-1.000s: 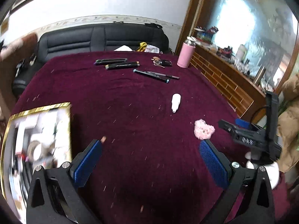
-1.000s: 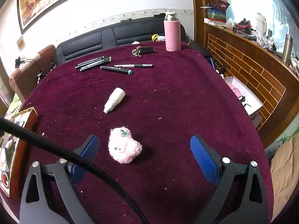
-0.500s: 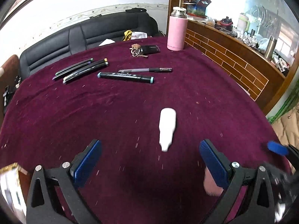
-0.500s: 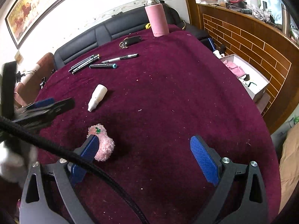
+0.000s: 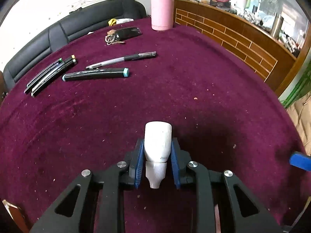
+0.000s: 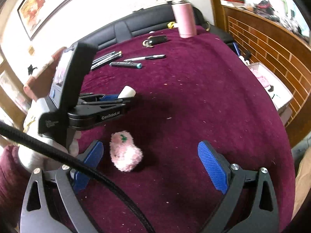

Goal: Organize objects
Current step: 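Grasp the white bottle with the left gripper while the right gripper grasps the pink pom-pom, then carry the bottle and pom-pom into the tray and open both grippers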

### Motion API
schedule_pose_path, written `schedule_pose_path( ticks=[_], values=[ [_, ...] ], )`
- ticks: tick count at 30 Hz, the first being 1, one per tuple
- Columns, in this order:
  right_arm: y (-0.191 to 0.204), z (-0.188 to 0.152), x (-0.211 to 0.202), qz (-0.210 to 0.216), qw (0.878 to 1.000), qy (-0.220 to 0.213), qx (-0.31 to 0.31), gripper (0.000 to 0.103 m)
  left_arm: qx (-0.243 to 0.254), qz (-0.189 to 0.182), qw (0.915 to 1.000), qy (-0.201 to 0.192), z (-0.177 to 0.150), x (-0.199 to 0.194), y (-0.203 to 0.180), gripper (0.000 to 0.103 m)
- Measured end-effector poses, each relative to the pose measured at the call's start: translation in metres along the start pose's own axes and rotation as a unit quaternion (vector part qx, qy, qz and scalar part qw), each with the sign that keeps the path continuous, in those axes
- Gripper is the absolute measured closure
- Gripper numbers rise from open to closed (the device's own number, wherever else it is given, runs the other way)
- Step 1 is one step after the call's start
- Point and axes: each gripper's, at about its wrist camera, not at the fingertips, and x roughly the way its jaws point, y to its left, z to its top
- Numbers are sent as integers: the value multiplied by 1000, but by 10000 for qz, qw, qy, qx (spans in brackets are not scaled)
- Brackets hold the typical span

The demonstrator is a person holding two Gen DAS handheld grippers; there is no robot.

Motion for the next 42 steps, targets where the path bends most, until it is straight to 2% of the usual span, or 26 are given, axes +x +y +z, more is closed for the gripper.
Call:
schedule_pose_path(
  ticks=[3, 8, 11, 12, 14, 15, 16, 22, 27, 34, 42],
  values=[
    [15, 0, 10, -138, 9992, 146, -354, 4, -246, -155, 9995, -89, -8, -17, 14, 81],
    [39, -1, 33, -352, 9949, 469, -818, 13, -585, -186, 9978, -265, -30, -49, 32, 82],
    [48, -4, 52, -563, 9908, 750, -979, 38, -646, -193, 9970, -388, -43, -69, 34, 82],
    [49, -5, 57, -560, 9898, 863, -984, 51, -631, -163, 9968, -469, -48, -78, 33, 82],
    [53, -7, 58, -660, 9891, 800, -1044, 60, -621, -113, 9962, -604, -55, -89, 32, 82],
    [55, -8, 57, -643, 9893, 816, -1026, 70, -596, -94, 9957, -702, -59, -97, 30, 82],
    [54, -8, 54, -545, 9905, 826, -953, 74, -575, -53, 9953, -773, -63, -103, 30, 82],
    [64, -18, 26, -385, 9933, 690, -838, 75, -451, 162, 9921, -1159, -89, -144, 26, 81],
    [88, -17, 13, -265, 9934, 545, -971, 75, -609, 260, 9884, -1368, -112, -172, 39, 81],
    [141, -27, -8, 178, 9911, 433, -1245, 74, -965, 620, 9805, -1596, -151, -209, 69, 81],
    [222, -38, -10, 756, 9809, 473, -1731, 74, -1470, 1034, 9675, -1779, -200, -240, 113, 81]
  ],
)
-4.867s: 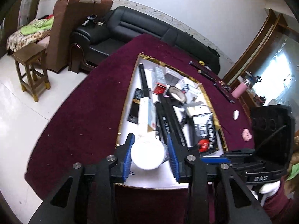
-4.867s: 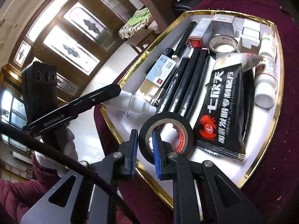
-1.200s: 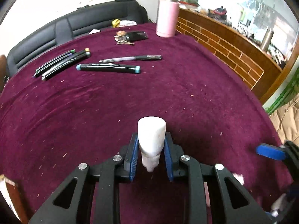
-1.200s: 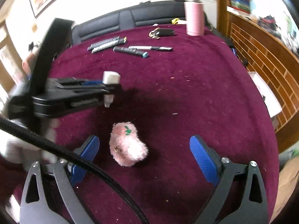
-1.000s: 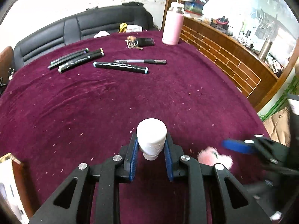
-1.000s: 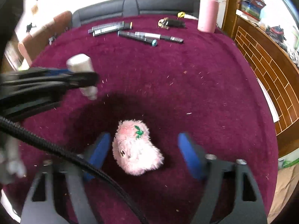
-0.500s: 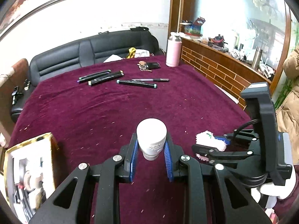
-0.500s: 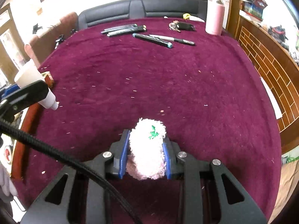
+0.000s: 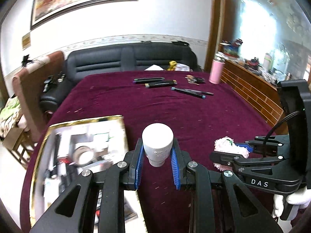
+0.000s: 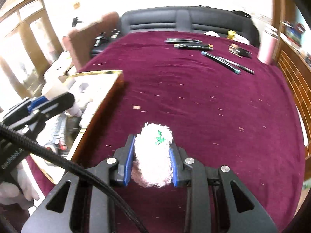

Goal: Organize objects
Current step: 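Carry the bottle and pom-pom into the tray and open both grippers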

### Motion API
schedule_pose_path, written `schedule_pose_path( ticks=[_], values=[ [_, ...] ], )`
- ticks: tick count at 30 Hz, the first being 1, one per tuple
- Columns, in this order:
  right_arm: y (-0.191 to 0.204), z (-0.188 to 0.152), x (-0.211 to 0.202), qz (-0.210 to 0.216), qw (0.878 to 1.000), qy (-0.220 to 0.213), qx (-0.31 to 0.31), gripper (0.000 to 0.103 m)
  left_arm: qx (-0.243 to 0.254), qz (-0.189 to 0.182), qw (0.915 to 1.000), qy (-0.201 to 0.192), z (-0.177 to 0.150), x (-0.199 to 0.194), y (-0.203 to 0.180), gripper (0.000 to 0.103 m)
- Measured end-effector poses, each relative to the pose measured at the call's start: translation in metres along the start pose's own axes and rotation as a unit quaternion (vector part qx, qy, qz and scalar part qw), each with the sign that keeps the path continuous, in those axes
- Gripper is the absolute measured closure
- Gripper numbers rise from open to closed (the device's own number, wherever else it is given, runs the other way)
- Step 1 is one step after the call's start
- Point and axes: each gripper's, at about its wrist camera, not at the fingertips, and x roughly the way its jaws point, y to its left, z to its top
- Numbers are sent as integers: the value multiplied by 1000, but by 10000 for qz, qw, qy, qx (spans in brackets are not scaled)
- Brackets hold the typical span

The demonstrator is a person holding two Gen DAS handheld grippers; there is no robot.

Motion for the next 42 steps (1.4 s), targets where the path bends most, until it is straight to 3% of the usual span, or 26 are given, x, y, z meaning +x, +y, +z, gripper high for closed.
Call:
schedule_pose_path(
  ticks=[6, 15, 26, 34, 36, 38, 42],
  values=[
    [59, 11, 18, 344, 9988, 92, -347, 74, -381, 196, 9991, -54, -18, -16, 46, 81],
    [107, 9, 47, 777, 9946, 401, -568, 74, -1111, 258, 9935, 42, -50, -39, 127, 81],
    [154, -22, 72, 1383, 9811, 939, -974, 73, -1336, 324, 9894, 477, -75, -24, 159, 81],
    [164, -38, 88, 1146, 9797, 1119, -1205, 73, -1365, 319, 9877, 699, -85, -13, 163, 80],
    [166, -40, 88, 1038, 9802, 1100, -1279, 72, -1405, 327, 9869, 715, -85, -13, 166, 75],
    [166, -38, 86, 995, 9806, 1055, -1317, 71, -1425, 361, 9868, 676, -85, -15, 167, 55],
    [163, -31, 78, 1018, 9823, 895, -1294, 61, -1417, 459, 9876, 497, -81, -23, 167, 38]
  ],
)
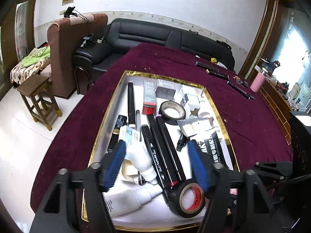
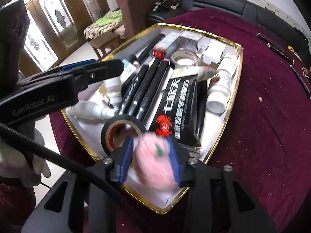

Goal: Organize objects

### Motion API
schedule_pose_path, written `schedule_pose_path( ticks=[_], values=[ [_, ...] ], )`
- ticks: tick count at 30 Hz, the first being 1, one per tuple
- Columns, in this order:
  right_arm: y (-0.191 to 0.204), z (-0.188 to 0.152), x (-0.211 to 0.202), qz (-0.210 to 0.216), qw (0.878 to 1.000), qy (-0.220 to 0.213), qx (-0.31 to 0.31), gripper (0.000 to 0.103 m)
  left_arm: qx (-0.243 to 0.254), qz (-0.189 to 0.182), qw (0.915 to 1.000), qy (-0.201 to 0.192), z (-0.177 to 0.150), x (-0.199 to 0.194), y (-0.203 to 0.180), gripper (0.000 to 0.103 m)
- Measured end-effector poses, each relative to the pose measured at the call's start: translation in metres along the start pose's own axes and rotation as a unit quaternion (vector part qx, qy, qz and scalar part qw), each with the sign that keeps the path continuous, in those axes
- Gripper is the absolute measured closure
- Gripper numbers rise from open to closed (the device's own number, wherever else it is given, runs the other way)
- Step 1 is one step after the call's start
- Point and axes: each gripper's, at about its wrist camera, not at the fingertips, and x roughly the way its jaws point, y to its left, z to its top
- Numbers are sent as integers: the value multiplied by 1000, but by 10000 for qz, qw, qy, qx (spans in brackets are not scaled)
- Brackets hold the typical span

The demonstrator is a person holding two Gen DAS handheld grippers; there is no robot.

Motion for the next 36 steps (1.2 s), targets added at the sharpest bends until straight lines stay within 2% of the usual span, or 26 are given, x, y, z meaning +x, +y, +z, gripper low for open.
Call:
schedule_pose_path(
  ticks=[3, 6, 8, 9, 12, 14, 16, 20, 23, 27, 36],
  values=[
    [-2, 2, -6, 43, 9998, -155, 82, 59, 40, 101, 9998, -141, 3, -5, -1, 36],
    [-14, 3, -18, 43, 9982, -493, 349, 59, 122, 284, 9990, -316, 3, -10, -7, 34],
    [-24, 4, -26, -56, 9959, -705, 561, 59, 230, 509, 9972, -505, 4, -15, -12, 23],
    [-25, 4, -29, -156, 9943, -820, 665, 59, 292, 679, 9950, -670, 4, -20, -17, 22],
    [-40, 6, -40, -622, 9858, -1173, 1024, 51, 288, 776, 9906, -1087, 3, -34, -24, 19],
    [-45, 8, -46, -799, 9816, -1318, 1130, 49, 173, 716, 9889, -1292, 2, -42, -28, 1],
    [-45, 9, -50, -1065, 9767, -1474, 1141, 49, 37, 786, 9871, -1394, 3, -46, -31, 1],
    [-39, 3, -59, -1467, 9696, -1652, 1051, 48, -359, 1019, 9853, -1324, 3, -47, -34, 1],
    [-41, 0, -62, -1557, 9672, -1712, 1052, 47, -486, 932, 9882, -1117, 0, -40, -34, 1],
    [-49, 0, -61, -1574, 9671, -1684, 1071, 46, -400, 1096, 9880, -1007, -5, -35, -41, 1],
    [-40, -3, -62, -1830, 9637, -1720, 901, 46, -230, 1304, 9868, -927, -9, -34, -50, 1]
  ],
)
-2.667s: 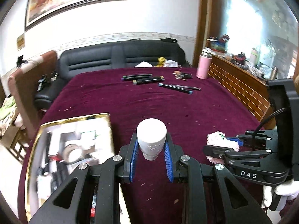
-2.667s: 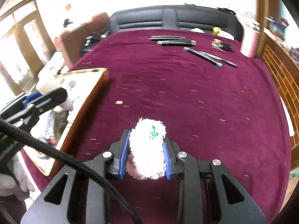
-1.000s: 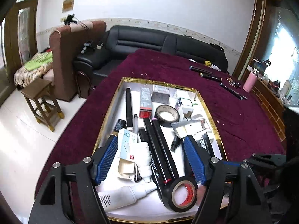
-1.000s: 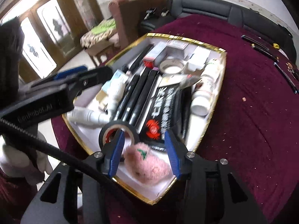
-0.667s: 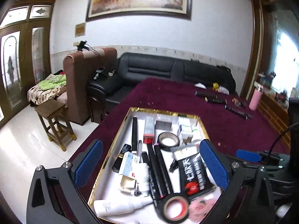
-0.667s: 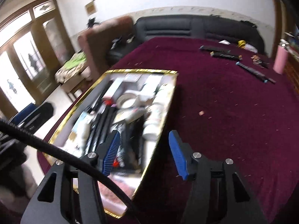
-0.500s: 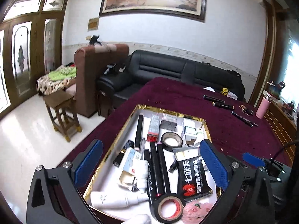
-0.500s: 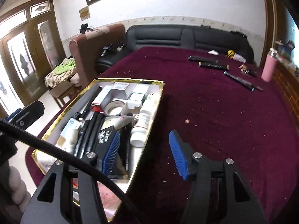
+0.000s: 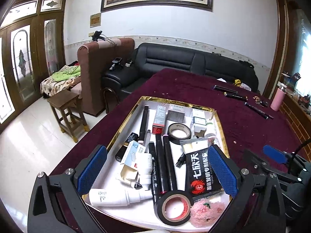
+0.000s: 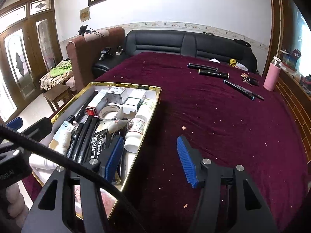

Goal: Organize objects

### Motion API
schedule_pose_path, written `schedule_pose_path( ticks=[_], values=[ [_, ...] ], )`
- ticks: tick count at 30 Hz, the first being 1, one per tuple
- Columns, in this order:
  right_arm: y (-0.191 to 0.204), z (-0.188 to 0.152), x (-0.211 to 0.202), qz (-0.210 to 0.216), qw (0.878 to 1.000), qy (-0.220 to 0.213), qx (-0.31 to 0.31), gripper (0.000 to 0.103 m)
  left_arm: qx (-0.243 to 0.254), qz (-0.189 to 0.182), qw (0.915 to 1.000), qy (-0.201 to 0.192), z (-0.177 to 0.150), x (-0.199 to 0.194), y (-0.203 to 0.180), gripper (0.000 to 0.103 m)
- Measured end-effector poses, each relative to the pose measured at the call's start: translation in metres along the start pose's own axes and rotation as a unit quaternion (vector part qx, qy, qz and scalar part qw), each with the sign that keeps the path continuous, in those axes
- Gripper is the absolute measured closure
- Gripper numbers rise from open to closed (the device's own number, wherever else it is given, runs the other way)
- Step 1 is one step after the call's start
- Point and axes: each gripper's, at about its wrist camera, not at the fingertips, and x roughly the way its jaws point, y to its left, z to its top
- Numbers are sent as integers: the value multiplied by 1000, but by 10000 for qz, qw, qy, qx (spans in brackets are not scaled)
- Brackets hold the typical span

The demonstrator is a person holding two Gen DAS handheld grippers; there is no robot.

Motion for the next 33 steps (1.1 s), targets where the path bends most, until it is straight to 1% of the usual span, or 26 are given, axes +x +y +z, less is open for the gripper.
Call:
schedule_pose_path(
  ticks=[6, 14, 18, 24, 26, 33],
  values=[
    [3, -1, 1, -51, 9999, 20, -93, 46, -62, 202, 9998, 25, 0, 2, 4, 1],
    [6, -2, -2, -116, 9997, -5, -194, 46, -48, 314, 9995, 62, -2, 2, 5, 1],
    [5, -2, -1, -104, 9998, 24, -178, 46, 25, 430, 9990, 76, -4, 2, 3, 1],
    [2, -3, -4, -76, 9999, 27, -131, 46, 160, 494, 9986, 127, -5, 2, -4, 1],
    [-1, -3, -5, -72, 9999, 19, -117, 46, 196, 577, 9981, 99, -5, 1, -8, 1],
    [-10, -3, -8, -47, 10000, -3, -10, 44, 346, 588, 9976, 131, -4, 0, -17, 1]
  ],
)
